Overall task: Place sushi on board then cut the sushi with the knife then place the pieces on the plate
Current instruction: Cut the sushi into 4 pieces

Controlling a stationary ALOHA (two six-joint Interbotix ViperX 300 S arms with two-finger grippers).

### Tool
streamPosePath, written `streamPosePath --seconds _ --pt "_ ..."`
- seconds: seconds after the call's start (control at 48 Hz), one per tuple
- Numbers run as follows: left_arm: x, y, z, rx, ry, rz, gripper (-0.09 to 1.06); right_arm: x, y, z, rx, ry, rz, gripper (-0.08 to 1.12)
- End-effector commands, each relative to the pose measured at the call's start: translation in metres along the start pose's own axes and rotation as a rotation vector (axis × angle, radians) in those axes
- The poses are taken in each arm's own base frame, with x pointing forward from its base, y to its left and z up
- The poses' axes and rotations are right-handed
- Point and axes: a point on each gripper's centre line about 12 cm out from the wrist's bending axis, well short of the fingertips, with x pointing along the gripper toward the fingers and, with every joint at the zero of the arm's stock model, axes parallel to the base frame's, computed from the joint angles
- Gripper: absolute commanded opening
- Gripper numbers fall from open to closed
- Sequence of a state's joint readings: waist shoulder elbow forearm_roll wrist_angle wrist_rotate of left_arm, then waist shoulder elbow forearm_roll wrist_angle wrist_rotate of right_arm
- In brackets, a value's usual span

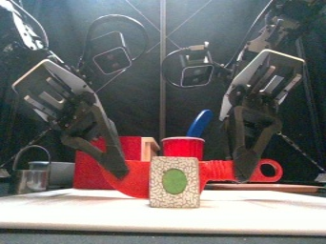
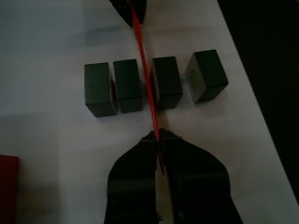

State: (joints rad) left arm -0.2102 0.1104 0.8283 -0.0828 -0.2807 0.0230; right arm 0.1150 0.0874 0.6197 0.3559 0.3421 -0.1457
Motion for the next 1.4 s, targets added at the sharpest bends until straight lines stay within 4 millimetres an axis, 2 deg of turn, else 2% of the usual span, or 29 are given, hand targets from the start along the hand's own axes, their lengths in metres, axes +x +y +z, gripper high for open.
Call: streamPosePath --seconds 0.021,0.146,0.292,0.542,0.896,1.229,1.396 --pt "-0.011 0.002 0.031 0.003 -0.098 0.002 0.36 -0.024 0.004 0.028 -0.026 -0.097 0.007 0.35" --pt "-0.022 0.001 0.042 0.026 -0.140 -0.003 0.36 -0.039 0.006 0.035 -0.076 -0.113 -0.001 0.35" --pt "-0.029 0.010 0.051 0.066 -0.171 0.018 0.36 -0.054 -0.005 0.042 -0.106 -0.128 -0.032 0.35" --pt "-0.031 0.027 0.052 0.091 -0.172 0.060 0.36 -0.060 -0.019 0.050 -0.138 -0.141 -0.078 0.35" --pt "-0.030 0.030 0.046 0.092 -0.155 0.069 0.36 -0.060 -0.024 0.050 -0.143 -0.139 -0.092 0.35" --pt "-0.021 0.030 0.032 0.086 -0.109 0.066 0.36 -0.047 -0.023 0.045 -0.128 -0.110 -0.083 0.35" --pt "-0.014 0.031 0.021 0.064 -0.074 0.070 0.36 -0.035 -0.024 0.041 -0.109 -0.084 -0.077 0.35"
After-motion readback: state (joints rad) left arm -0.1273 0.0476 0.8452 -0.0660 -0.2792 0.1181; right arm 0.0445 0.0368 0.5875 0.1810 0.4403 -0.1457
